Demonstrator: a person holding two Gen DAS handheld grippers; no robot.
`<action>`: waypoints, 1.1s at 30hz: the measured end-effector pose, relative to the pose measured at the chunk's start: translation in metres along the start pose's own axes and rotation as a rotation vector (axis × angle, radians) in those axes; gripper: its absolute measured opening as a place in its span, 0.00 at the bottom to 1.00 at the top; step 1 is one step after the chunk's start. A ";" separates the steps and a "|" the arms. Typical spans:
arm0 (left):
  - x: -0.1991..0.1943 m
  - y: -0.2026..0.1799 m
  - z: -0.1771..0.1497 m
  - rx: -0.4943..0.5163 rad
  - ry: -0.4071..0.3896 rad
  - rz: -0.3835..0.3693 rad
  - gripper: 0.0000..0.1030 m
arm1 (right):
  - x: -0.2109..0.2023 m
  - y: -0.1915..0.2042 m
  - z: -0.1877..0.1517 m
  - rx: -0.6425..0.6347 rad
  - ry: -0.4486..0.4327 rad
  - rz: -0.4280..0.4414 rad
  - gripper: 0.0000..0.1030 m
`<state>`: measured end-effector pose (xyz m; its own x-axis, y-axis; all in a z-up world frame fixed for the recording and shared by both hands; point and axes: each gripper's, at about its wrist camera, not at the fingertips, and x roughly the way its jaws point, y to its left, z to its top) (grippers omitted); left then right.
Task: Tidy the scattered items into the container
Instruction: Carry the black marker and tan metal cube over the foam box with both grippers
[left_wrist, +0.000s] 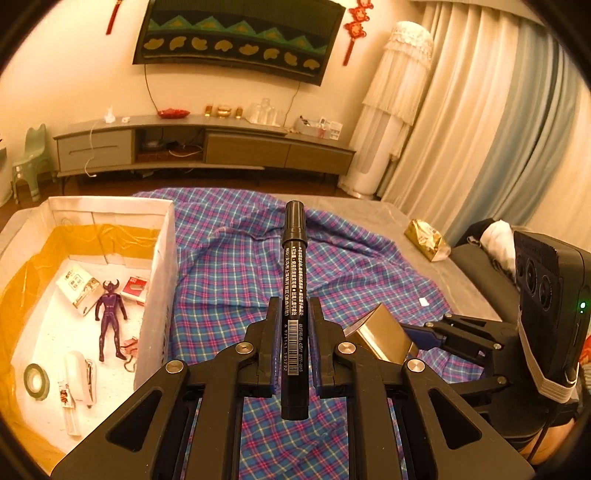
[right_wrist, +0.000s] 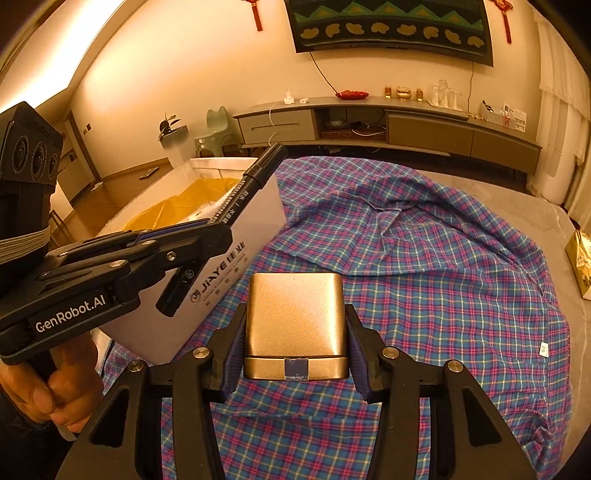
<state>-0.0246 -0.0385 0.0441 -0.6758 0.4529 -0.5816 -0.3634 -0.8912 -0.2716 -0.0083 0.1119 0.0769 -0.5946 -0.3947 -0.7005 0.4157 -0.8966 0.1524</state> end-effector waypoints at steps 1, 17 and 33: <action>-0.002 0.000 0.001 -0.001 -0.004 -0.002 0.13 | -0.002 0.003 0.001 -0.005 -0.004 -0.001 0.48; -0.042 0.013 0.009 -0.041 -0.085 -0.028 0.13 | -0.030 0.048 0.020 -0.084 -0.059 0.000 0.48; -0.073 0.033 0.015 -0.096 -0.155 -0.035 0.13 | -0.047 0.085 0.043 -0.172 -0.106 0.006 0.48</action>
<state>0.0028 -0.1002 0.0889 -0.7573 0.4758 -0.4472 -0.3307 -0.8700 -0.3656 0.0246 0.0455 0.1527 -0.6570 -0.4267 -0.6215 0.5254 -0.8504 0.0285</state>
